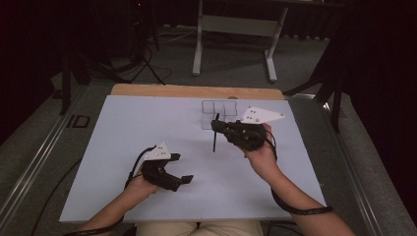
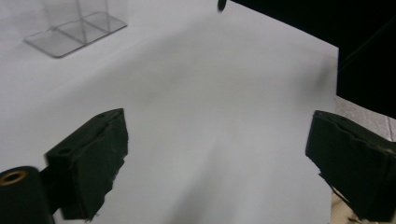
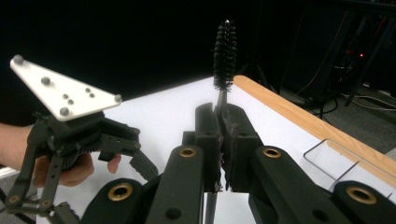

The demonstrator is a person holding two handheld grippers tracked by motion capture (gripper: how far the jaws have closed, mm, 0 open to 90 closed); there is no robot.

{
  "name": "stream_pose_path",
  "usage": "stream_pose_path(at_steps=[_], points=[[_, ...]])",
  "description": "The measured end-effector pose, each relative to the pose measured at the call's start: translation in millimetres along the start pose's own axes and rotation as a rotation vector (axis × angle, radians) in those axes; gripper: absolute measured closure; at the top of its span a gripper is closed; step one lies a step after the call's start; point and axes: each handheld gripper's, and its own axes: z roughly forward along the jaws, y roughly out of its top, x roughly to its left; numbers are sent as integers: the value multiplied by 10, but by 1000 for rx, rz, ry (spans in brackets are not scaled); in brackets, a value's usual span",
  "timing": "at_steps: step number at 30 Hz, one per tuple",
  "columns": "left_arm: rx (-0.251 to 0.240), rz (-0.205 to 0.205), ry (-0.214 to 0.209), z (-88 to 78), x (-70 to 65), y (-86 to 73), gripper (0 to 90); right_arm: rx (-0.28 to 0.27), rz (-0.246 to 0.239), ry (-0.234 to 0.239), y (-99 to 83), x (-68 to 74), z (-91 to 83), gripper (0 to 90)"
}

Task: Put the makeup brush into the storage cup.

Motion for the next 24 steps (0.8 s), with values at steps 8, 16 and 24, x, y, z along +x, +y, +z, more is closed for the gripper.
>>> stream_pose_path(at_steps=[8,16,24], points=[[6,3,9,-114,20,-114,17,-11,-7,-11,185,-79,30,858],[21,-5,38,-245,32,-240,16,-30,-16,-22,376,-131,50,857],[11,-14,53,-301,33,-317,17,-45,-27,-43,545,-220,61,857]])
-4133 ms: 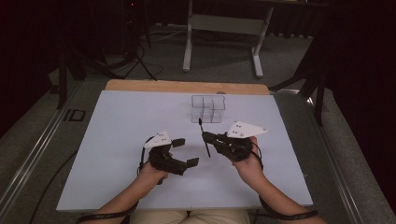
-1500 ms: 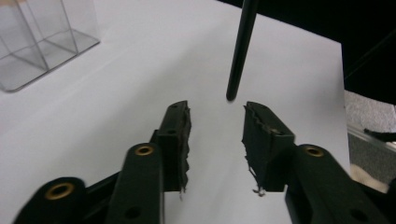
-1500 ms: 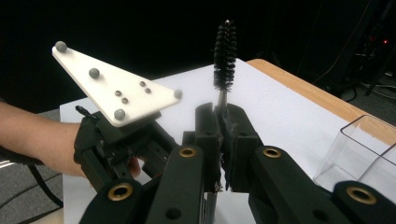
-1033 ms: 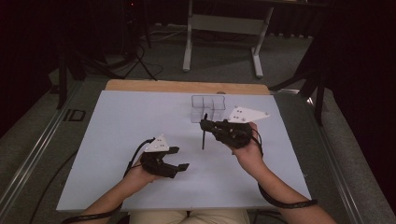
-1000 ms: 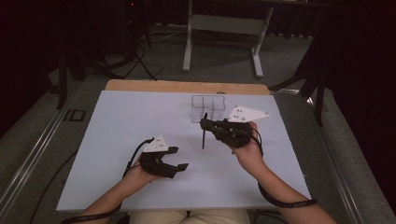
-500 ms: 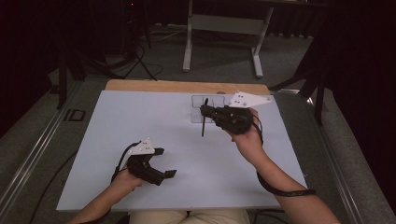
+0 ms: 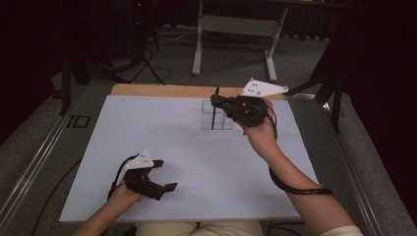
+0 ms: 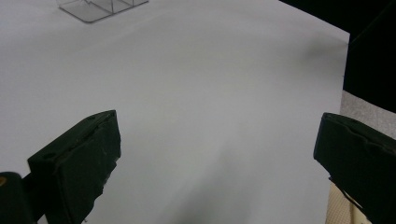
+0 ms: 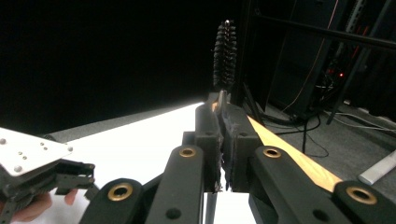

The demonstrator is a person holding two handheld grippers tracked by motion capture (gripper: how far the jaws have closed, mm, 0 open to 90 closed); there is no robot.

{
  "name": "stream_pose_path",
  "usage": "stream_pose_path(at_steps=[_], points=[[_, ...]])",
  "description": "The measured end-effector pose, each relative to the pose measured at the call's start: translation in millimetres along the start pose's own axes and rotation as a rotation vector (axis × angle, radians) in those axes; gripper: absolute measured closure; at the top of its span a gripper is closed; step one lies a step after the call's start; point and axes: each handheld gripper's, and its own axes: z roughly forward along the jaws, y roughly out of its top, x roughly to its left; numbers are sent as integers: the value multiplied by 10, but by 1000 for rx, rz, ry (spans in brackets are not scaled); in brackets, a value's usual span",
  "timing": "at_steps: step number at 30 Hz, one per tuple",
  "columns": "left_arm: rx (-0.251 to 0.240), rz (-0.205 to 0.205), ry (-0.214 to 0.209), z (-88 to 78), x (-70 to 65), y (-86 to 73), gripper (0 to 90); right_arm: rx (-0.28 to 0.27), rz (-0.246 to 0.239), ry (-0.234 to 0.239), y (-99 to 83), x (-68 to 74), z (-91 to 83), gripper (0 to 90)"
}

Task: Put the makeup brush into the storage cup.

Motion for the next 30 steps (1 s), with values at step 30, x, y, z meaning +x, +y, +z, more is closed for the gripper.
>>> stream_pose_path(at_steps=[30], points=[[-69,55,60,-63,20,-177,17,-16,14,-88,255,-417,250,857]])
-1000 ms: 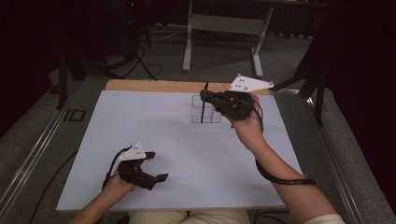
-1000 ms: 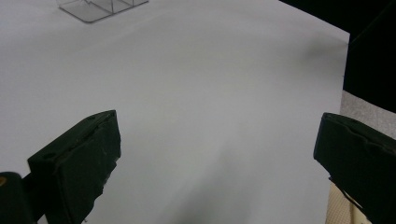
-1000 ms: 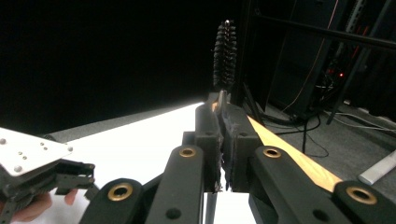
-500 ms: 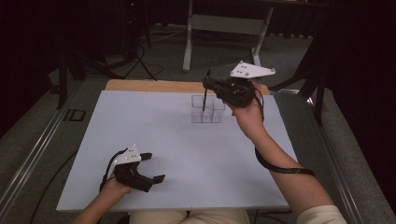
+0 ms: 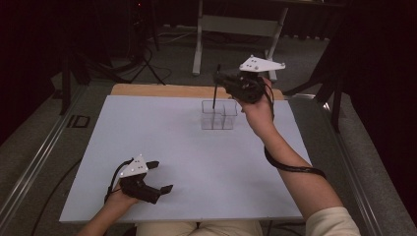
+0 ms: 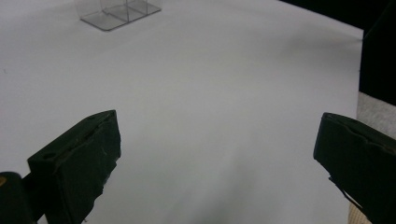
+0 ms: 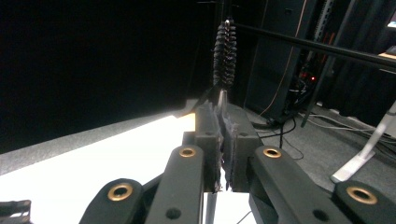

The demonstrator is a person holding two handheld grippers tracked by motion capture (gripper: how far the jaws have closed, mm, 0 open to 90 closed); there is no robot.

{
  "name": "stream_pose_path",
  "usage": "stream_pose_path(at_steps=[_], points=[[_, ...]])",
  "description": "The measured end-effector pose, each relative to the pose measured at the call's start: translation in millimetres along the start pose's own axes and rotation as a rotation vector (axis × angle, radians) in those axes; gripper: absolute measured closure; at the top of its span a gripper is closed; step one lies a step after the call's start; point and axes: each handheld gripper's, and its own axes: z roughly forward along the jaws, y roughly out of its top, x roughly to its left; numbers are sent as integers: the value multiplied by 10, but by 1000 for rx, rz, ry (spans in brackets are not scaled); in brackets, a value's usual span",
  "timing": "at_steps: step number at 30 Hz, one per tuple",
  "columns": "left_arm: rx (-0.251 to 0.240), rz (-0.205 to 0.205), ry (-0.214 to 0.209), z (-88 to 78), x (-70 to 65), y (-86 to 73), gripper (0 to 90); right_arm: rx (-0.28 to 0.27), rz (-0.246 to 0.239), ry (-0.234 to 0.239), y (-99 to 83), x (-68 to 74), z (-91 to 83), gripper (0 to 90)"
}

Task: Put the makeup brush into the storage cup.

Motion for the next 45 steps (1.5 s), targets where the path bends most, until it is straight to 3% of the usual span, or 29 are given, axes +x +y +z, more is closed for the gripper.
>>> stream_pose_path(at_steps=[12,20,39,45], points=[[-19,6,2,-23,11,-30,17,3,1,-41,77,-111,208,856],[-33,10,-5,-27,7,-36,17,21,9,-55,17,-148,340,856],[-53,-2,-8,-56,18,-26,17,65,59,-115,-343,-353,585,855],[-56,-4,-10,-62,26,-30,17,92,53,-127,-474,-363,684,854]])
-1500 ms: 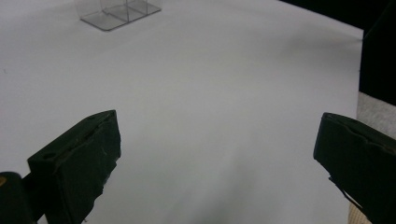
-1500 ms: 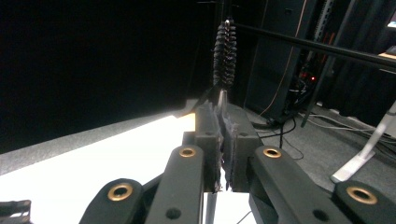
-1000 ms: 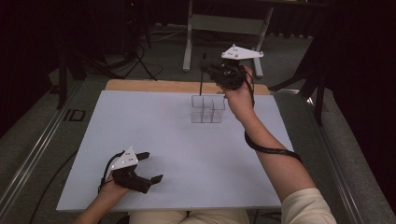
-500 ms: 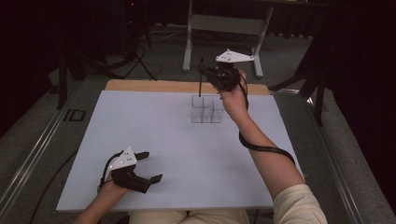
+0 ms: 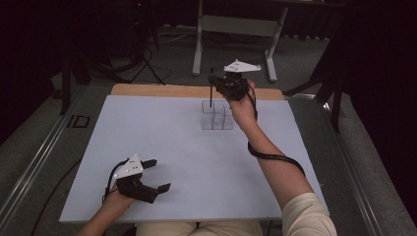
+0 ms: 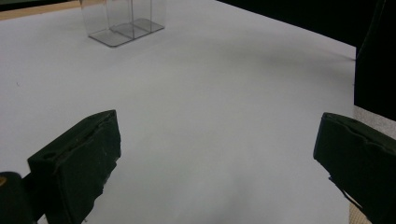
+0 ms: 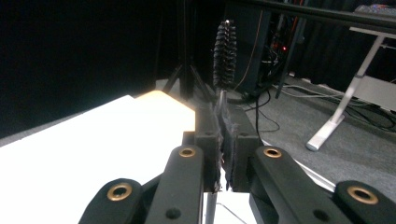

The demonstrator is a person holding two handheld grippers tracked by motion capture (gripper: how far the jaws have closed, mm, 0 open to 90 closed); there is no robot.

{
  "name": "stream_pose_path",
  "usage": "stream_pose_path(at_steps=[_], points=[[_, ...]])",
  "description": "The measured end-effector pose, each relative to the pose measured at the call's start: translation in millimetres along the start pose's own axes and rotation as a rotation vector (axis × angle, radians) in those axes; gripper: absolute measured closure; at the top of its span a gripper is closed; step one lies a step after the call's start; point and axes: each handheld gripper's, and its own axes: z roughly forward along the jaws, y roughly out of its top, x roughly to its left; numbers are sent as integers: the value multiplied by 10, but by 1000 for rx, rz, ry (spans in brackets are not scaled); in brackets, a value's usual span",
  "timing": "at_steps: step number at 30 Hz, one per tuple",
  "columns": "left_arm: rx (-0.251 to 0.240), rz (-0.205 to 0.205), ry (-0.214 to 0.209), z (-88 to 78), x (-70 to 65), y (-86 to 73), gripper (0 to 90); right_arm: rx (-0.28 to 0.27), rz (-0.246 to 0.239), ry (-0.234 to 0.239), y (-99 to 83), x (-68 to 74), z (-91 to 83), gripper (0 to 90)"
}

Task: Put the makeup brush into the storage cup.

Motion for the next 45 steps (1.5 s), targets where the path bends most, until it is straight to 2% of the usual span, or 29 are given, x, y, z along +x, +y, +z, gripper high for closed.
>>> stream_pose_path(at_steps=[7,20,30,34,35,37,42,45], points=[[2,0,-4,8,-4,-3,17,21,14,-11,-149,-26,125,853],[-1,-7,-9,8,8,-8,17,51,32,-21,-258,-70,173,845],[-2,-6,-11,12,11,-6,17,43,49,-32,-284,-96,146,638],[0,-5,-13,14,10,-7,17,55,51,-20,-306,-97,116,591],[-1,-5,-14,14,11,-6,17,57,51,-13,-330,-93,91,545],[-1,-6,-14,16,11,-5,17,58,51,-5,-341,-93,80,540],[1,-4,-16,22,3,-1,17,72,53,1,-406,-48,3,341],[4,-2,-18,33,-12,1,17,84,33,15,-433,13,-42,267]])
